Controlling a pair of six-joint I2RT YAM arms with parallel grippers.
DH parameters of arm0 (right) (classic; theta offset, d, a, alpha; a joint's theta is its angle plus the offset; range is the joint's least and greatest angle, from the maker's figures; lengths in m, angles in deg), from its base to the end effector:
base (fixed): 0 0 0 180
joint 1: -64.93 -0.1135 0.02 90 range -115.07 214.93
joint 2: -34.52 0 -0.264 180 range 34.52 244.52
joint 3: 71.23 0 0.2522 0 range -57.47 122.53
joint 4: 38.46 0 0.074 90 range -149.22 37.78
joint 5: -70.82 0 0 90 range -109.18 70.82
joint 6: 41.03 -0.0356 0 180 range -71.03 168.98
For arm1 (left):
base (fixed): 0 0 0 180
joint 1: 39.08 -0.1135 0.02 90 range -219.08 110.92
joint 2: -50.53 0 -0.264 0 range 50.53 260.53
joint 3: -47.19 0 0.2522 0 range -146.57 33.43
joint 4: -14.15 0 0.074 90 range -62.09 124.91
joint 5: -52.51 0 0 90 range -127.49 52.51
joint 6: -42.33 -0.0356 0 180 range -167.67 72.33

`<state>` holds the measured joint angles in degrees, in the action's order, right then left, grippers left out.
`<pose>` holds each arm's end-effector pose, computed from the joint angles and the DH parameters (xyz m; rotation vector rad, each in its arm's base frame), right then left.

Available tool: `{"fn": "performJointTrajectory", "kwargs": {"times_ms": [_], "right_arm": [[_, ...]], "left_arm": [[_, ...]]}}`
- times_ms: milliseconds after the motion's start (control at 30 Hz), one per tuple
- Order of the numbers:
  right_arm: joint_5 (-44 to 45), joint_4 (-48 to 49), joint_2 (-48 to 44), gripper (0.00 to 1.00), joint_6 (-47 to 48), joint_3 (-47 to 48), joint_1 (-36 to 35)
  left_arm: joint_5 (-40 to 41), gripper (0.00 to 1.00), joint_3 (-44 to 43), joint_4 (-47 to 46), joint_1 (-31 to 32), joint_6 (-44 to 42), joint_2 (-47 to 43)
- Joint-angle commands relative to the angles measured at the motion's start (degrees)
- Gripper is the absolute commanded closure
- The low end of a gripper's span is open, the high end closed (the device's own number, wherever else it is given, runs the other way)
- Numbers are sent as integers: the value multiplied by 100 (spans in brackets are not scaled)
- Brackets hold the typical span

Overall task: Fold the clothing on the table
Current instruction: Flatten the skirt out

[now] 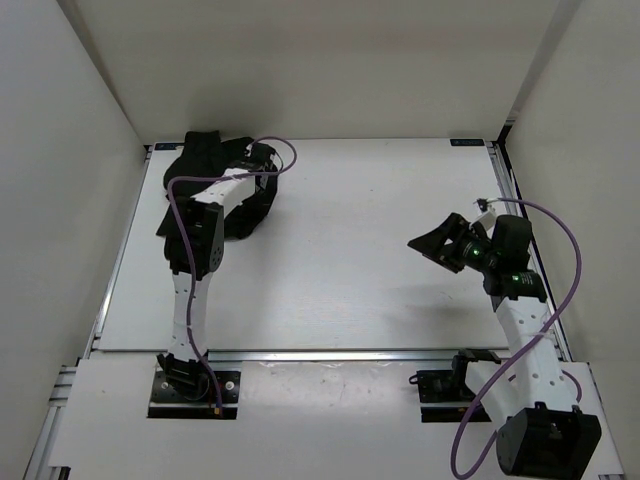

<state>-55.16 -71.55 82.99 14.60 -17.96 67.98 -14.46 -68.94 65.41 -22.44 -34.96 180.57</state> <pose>0.1877 0.0109 0.2835 0.2833 2.0868 0.9798 0.4634 -0.1240 0.1581 -0.0274 2.6037 0.3676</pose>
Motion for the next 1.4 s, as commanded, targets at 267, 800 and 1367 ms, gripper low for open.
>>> {"fn": "performJointTrajectory", "kwargs": {"times_ms": [267,800,1367], "right_arm": [[-207,623,171,27,-167,-277,20],[-382,1002,1480,26,115,400,-489],[1215,-429,3001,34,1028,1832,-586]], "left_arm": [[-3144,100,997,249,1489,90,-2428],[-4175,20,2213,-409,57,996,-3662],[-4517,25,2370,-1613,885,1365,-1982]]}}
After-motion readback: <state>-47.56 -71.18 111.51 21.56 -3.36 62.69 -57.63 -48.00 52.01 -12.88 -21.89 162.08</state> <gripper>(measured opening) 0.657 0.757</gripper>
